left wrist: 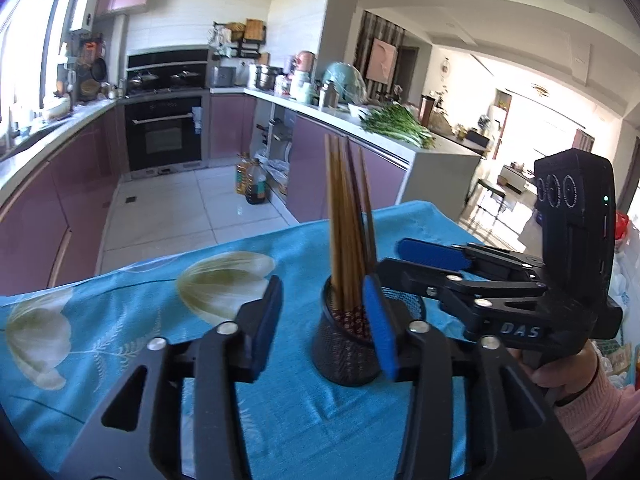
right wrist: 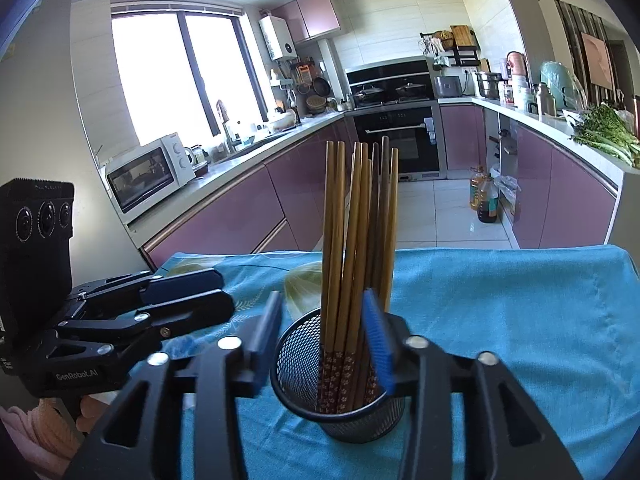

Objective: Organize utensils

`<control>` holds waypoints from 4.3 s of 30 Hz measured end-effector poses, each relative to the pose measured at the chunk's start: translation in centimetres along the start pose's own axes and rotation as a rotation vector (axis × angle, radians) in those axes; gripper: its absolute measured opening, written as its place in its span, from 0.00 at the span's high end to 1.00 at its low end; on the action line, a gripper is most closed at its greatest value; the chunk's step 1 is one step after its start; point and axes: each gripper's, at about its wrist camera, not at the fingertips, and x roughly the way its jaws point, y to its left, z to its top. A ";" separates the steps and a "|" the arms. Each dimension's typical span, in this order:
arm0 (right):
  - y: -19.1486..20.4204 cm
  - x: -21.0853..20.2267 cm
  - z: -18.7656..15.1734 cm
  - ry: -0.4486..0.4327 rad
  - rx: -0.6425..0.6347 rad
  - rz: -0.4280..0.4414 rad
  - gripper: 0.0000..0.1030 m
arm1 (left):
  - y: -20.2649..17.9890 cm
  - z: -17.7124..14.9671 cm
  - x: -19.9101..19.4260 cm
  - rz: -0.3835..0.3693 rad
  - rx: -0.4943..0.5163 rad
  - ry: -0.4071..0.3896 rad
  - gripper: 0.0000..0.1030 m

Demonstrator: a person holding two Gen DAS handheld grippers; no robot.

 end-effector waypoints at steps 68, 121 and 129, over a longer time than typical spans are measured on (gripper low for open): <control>7.3 -5.9 -6.2 -0.343 -0.150 -0.267 0.06 | -0.7 -9.0 -12.5 0.527 -0.062 -0.393 0.06; 7.8 -6.0 -6.3 -0.353 -0.143 -0.271 0.06 | -0.9 -9.1 -12.6 0.533 -0.055 -0.393 0.06; 7.9 -5.9 -6.3 -0.353 -0.139 -0.270 0.06 | -0.9 -9.2 -12.6 0.535 -0.054 -0.390 0.06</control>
